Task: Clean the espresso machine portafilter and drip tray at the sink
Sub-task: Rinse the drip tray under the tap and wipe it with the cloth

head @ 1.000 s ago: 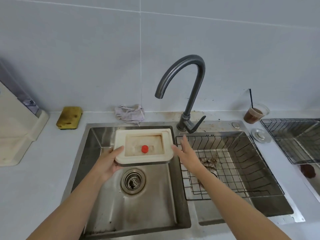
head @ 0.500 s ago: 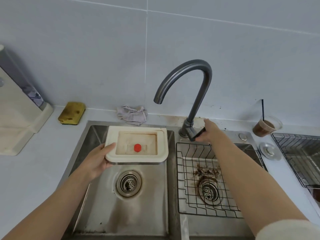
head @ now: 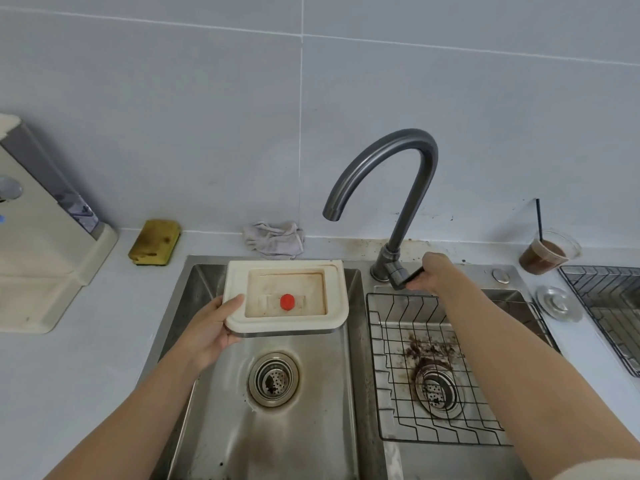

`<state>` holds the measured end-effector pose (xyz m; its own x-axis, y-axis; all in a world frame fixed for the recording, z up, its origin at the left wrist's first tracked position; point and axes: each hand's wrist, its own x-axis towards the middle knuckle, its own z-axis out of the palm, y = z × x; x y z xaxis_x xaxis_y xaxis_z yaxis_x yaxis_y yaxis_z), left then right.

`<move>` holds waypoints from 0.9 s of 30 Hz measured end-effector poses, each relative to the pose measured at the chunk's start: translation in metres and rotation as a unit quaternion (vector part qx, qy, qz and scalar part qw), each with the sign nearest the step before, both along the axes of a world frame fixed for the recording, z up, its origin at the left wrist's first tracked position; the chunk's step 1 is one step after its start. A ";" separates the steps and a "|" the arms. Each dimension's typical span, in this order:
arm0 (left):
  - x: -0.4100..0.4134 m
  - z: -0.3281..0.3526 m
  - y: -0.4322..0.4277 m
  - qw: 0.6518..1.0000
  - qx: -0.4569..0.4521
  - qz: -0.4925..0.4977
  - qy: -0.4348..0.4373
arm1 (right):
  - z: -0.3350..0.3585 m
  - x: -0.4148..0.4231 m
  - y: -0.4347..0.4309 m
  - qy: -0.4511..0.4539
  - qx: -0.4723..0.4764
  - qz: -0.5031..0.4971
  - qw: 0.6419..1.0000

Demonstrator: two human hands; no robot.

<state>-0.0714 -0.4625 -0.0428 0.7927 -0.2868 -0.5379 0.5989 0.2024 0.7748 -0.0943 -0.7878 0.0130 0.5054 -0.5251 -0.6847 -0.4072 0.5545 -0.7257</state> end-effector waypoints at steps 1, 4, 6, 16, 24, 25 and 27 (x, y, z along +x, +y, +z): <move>0.000 0.000 0.001 1.000 0.000 0.001 0.002 | 0.001 -0.001 0.001 -0.003 0.006 -0.005 1.000; 0.000 0.000 0.003 1.000 -0.001 0.002 0.007 | -0.002 -0.004 0.001 -0.019 0.016 -0.018 1.000; 0.000 0.000 0.005 1.000 -0.002 0.002 0.011 | -0.001 -0.005 0.002 -0.025 0.016 -0.020 0.999; -0.001 -0.002 0.010 1.000 -0.001 0.004 0.014 | 0.005 -0.011 0.007 -0.030 0.013 -0.024 0.999; -0.003 -0.003 0.012 1.000 -0.007 0.001 0.012 | -0.013 -0.015 0.016 -0.007 0.015 0.019 1.000; -0.004 -0.003 0.013 1.000 -0.008 0.000 0.011 | -0.017 -0.018 0.024 0.019 -0.018 0.066 0.997; -0.004 -0.003 0.014 1.000 -0.010 0.004 0.010 | -0.025 -0.026 0.044 0.038 -0.058 0.167 0.984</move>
<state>-0.0756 -0.4485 -0.0462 0.7842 -0.2917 -0.5477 0.6125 0.2221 0.7586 -0.1202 -0.7439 -0.0118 0.6131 -0.4151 -0.6722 -0.6074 0.2964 -0.7370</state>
